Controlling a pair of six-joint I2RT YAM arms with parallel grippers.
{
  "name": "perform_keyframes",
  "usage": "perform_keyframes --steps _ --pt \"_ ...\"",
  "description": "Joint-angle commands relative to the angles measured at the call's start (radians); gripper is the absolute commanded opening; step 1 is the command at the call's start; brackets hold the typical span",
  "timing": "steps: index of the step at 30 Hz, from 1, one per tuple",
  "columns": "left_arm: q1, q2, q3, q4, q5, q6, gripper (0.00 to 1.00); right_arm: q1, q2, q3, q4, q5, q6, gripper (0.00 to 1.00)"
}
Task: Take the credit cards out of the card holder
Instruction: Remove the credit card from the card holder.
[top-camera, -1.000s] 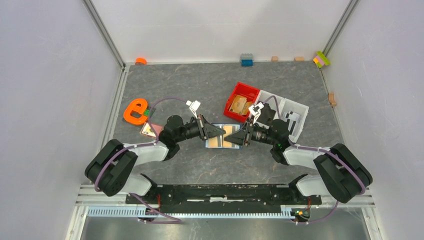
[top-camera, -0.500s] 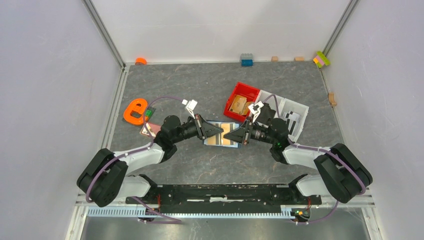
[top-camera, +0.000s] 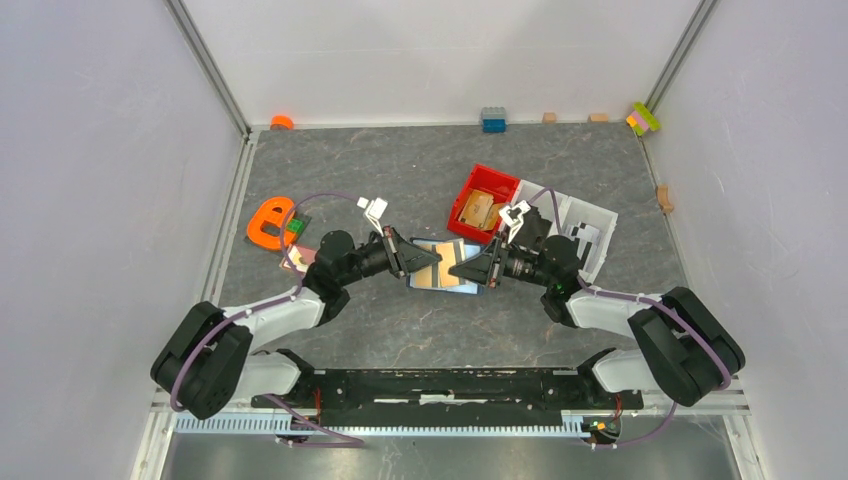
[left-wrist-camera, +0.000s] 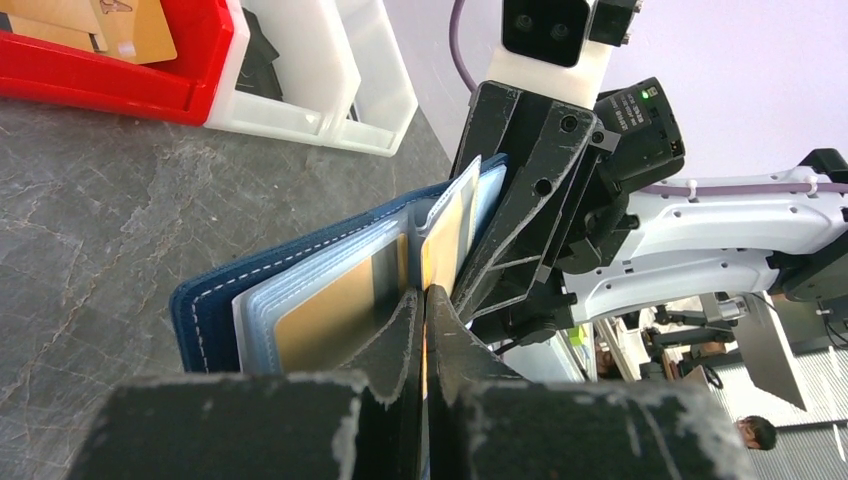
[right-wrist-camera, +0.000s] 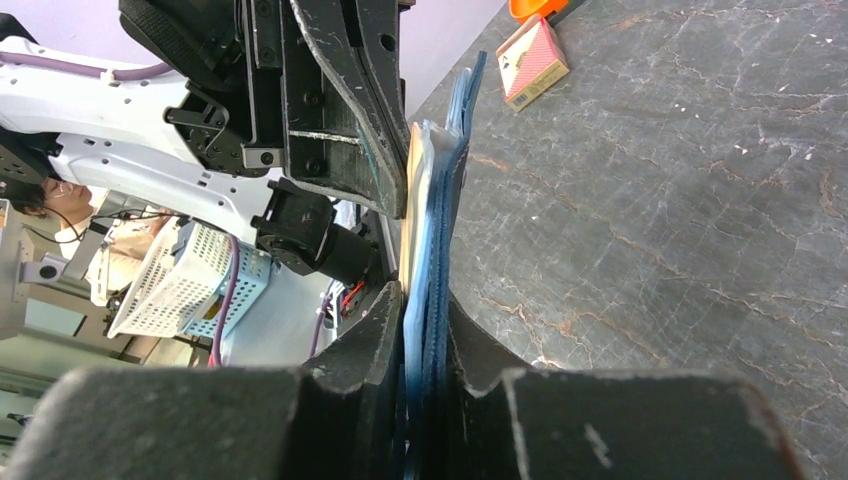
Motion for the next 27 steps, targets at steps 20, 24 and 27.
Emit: perform_keyframes --steps 20,24,27 --pt "0.020 0.129 0.019 0.348 0.173 -0.133 0.10 -0.035 0.026 -0.031 0.283 -0.077 0.149 0.01" --pt "0.020 0.139 0.015 0.403 0.189 -0.158 0.15 -0.044 0.049 -0.044 0.373 -0.088 0.206 0.00" --pt "0.020 0.147 0.010 0.453 0.198 -0.178 0.21 -0.043 0.062 -0.047 0.401 -0.091 0.224 0.00"
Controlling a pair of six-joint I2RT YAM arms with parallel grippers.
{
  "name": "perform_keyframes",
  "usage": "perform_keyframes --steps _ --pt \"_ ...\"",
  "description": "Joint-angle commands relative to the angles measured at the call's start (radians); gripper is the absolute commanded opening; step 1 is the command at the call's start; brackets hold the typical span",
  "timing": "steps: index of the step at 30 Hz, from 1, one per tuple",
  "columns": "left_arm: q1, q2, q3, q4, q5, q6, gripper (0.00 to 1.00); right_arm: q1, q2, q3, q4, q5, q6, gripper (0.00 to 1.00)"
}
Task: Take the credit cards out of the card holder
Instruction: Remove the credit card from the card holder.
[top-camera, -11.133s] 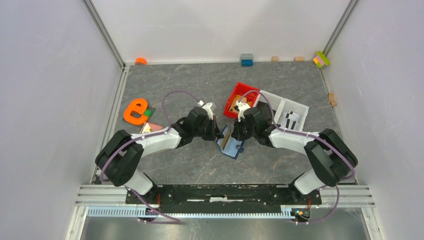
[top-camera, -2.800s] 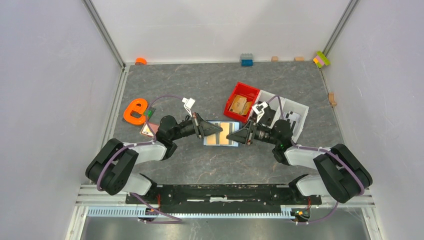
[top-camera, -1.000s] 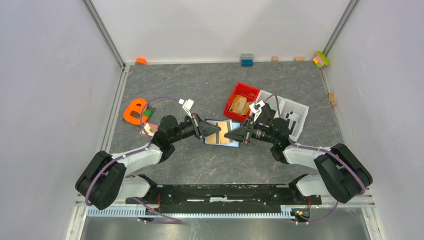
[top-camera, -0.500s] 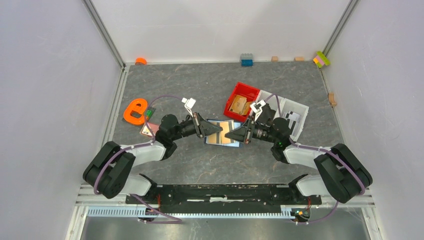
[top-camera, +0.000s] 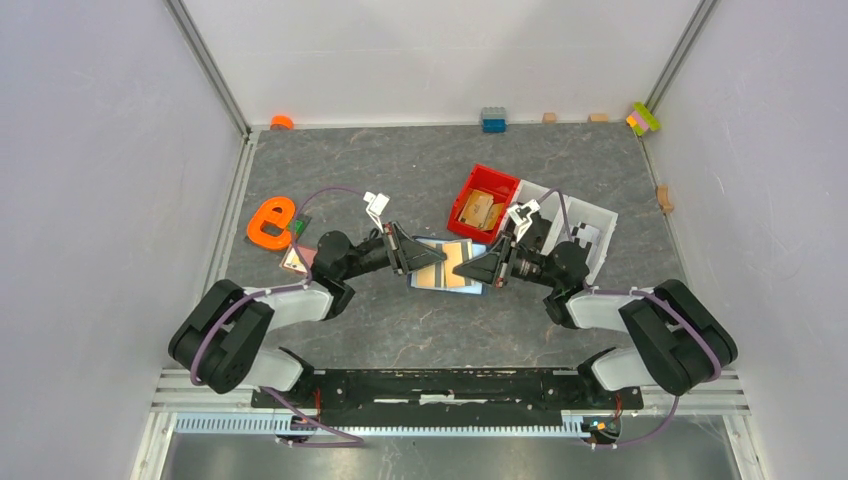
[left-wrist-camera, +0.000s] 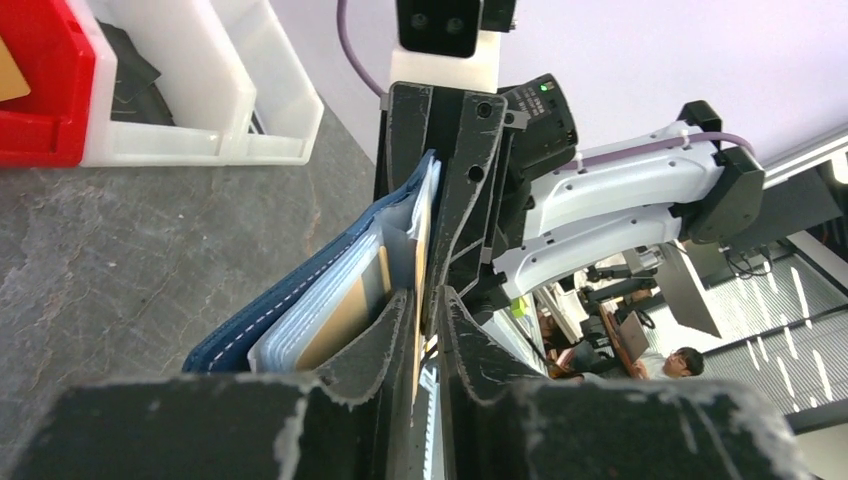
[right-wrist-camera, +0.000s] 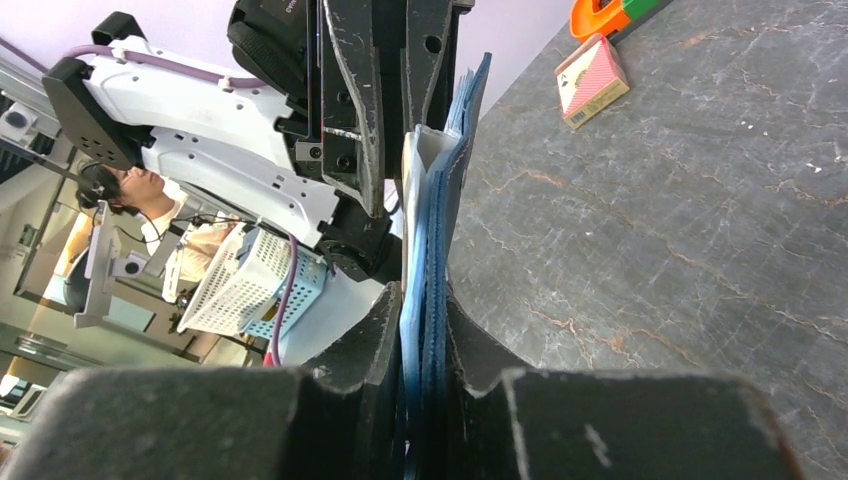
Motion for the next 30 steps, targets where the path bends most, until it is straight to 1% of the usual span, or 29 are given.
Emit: perform_keyframes --steps 1,3,5,6,8,9,12,13,14,16,17,24,30 --pt "0.004 0.009 0.004 0.120 0.031 -0.049 0.19 -0.004 0.014 -0.007 0.164 -0.024 0.058 0.00" --pt "0.004 0.009 0.009 0.098 0.027 -0.042 0.12 -0.004 0.016 -0.007 0.166 -0.025 0.059 0.00" --pt "0.005 0.010 0.013 0.079 0.024 -0.036 0.10 -0.003 0.016 -0.006 0.166 -0.026 0.059 0.00" --pt "0.003 0.010 0.015 0.071 0.023 -0.032 0.11 -0.004 0.017 -0.005 0.165 -0.027 0.060 0.00" --pt "0.003 0.013 0.022 0.050 0.024 -0.025 0.19 -0.004 0.018 -0.006 0.165 -0.028 0.059 0.00" --pt "0.001 0.015 0.025 0.048 0.029 -0.026 0.22 -0.004 0.018 -0.005 0.166 -0.028 0.060 0.00" --pt "-0.004 0.021 0.032 0.030 0.027 -0.019 0.23 -0.004 0.021 -0.003 0.166 -0.030 0.057 0.00" --pt "-0.007 0.022 0.035 0.023 0.029 -0.014 0.22 -0.002 0.022 -0.002 0.165 -0.030 0.060 0.00" --pt "-0.008 0.023 0.037 0.018 0.029 -0.011 0.19 -0.002 0.023 -0.002 0.166 -0.030 0.060 0.00" --pt "-0.009 0.022 0.037 0.019 0.028 -0.009 0.05 -0.001 0.022 -0.003 0.166 -0.032 0.061 0.00" --pt "-0.009 0.020 0.036 0.020 0.027 -0.009 0.02 -0.002 0.020 -0.003 0.166 -0.031 0.059 0.00" --pt "0.011 -0.018 0.017 -0.005 0.008 0.003 0.02 -0.019 0.003 -0.012 0.160 -0.026 0.055 0.02" --pt "0.030 -0.051 -0.002 -0.029 -0.015 0.014 0.02 -0.056 -0.017 -0.034 0.186 -0.026 0.074 0.03"
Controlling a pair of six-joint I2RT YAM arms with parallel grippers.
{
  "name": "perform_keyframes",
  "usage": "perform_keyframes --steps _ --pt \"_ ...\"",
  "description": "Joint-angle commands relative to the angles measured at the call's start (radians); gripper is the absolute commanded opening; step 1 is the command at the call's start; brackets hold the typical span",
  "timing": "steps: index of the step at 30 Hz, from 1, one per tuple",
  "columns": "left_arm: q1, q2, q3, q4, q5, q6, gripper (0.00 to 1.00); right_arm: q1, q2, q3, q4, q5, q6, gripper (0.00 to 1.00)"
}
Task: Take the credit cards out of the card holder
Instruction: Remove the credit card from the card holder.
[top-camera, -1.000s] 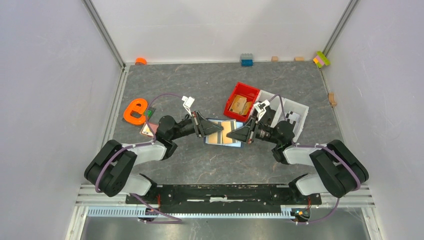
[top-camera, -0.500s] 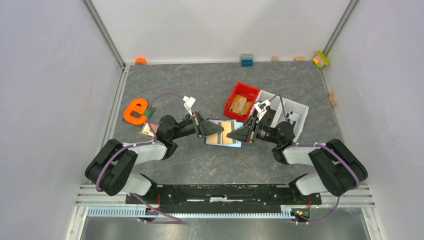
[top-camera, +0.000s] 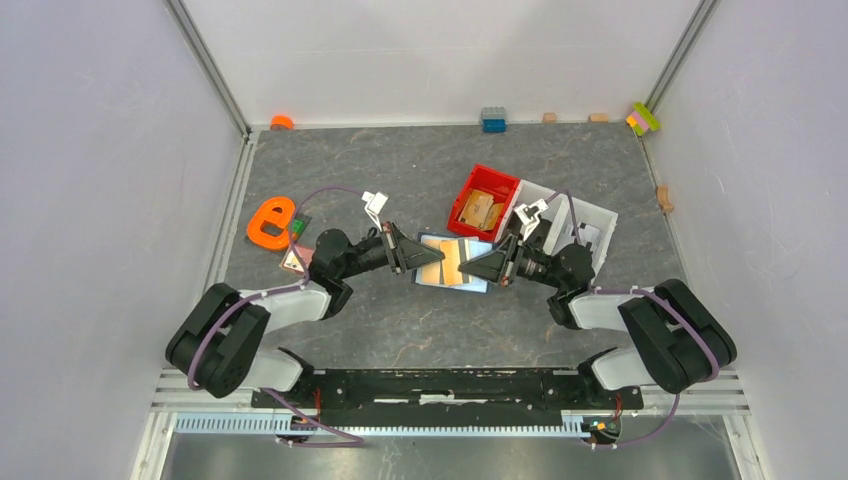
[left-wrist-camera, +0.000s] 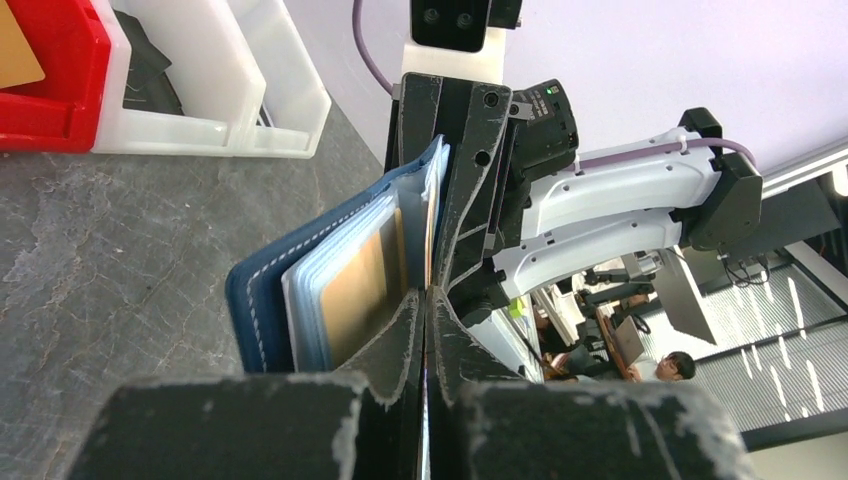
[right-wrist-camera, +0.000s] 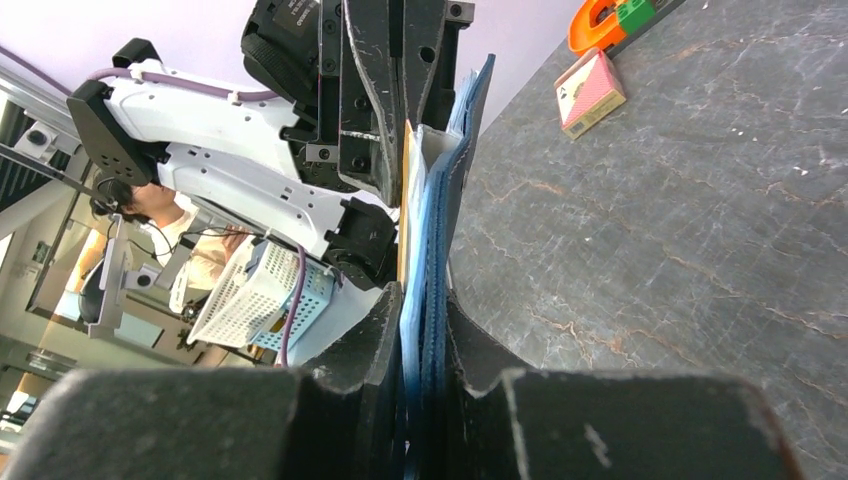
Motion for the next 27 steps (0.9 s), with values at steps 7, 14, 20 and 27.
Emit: perform_keyframes --steps 7,14,20,27 --pt "0.015 -0.030 0.001 0.006 -0.008 0.023 0.04 -0.029 -0.023 -0.016 0.120 -0.012 0.022 0.01" --pt "-0.018 0.035 0.029 0.095 0.049 -0.020 0.37 -0.016 -0.008 -0.008 0.145 -0.024 0.036 0.00" --pt "-0.037 0.038 0.046 0.040 0.049 0.012 0.34 -0.015 -0.002 -0.007 0.152 -0.026 0.044 0.00" --pt "-0.037 0.037 0.052 -0.002 0.035 0.025 0.02 -0.016 0.002 -0.005 0.138 -0.026 0.040 0.00"
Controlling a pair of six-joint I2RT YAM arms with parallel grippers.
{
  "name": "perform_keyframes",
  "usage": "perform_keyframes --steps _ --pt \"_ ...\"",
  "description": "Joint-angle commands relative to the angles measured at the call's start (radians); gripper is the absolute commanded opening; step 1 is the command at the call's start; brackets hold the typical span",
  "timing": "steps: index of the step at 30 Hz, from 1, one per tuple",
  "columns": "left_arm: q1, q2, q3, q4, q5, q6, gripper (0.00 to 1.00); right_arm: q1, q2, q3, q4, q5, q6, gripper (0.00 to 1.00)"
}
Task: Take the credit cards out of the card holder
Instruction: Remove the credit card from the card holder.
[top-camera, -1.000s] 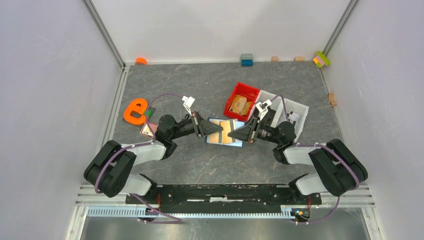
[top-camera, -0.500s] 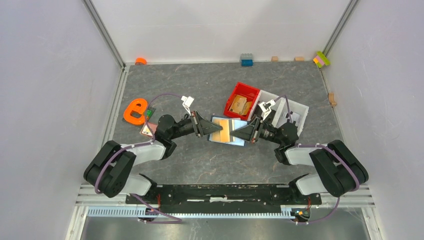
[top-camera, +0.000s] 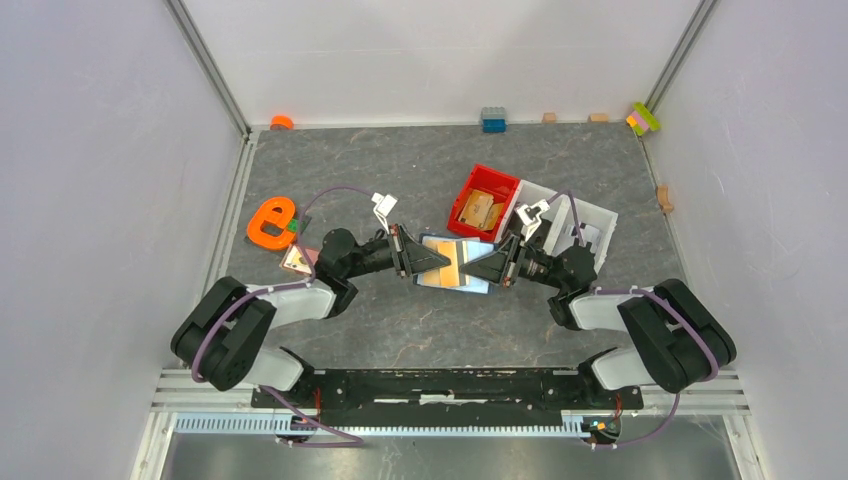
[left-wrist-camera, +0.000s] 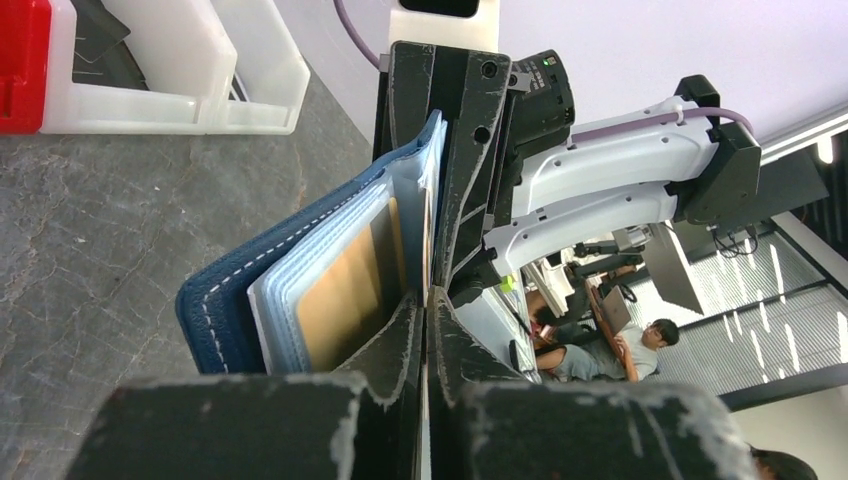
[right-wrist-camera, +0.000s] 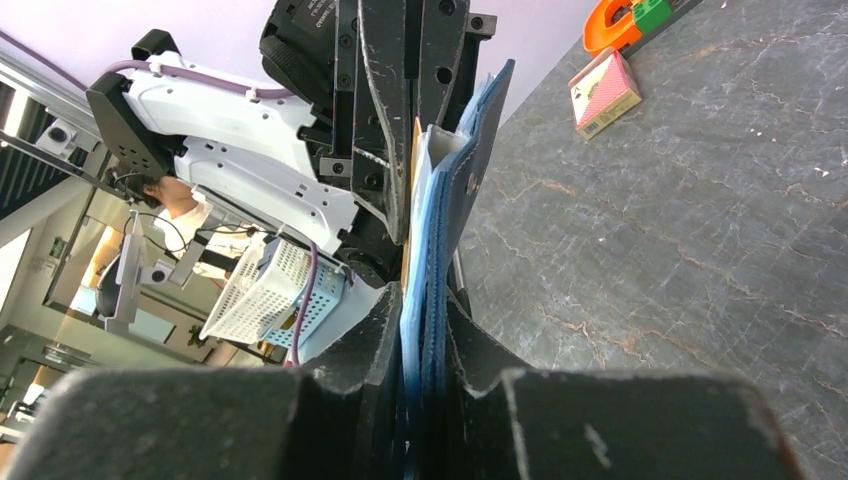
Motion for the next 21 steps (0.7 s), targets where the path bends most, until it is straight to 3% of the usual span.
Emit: perform_keyframes --steps 1,11,16,21 --pt "0.000 -0.001 0.035 -0.048 -0.008 0.037 0.02 0.000 -0.001 0.011 0.069 -0.009 -0.002 0.00" --pt "0.077 -0.092 -0.020 -0.167 -0.103 0.078 0.02 -0.125 -0.052 -0.036 -0.223 0.077 -0.107 0.00" --pt "0.084 -0.135 -0.007 -0.293 -0.149 0.138 0.02 -0.137 -0.070 0.003 -0.473 0.131 -0.232 0.00" --pt "0.084 -0.143 0.073 -0.462 -0.207 0.234 0.02 -0.137 -0.047 0.009 -0.565 0.160 -0.285 0.00"
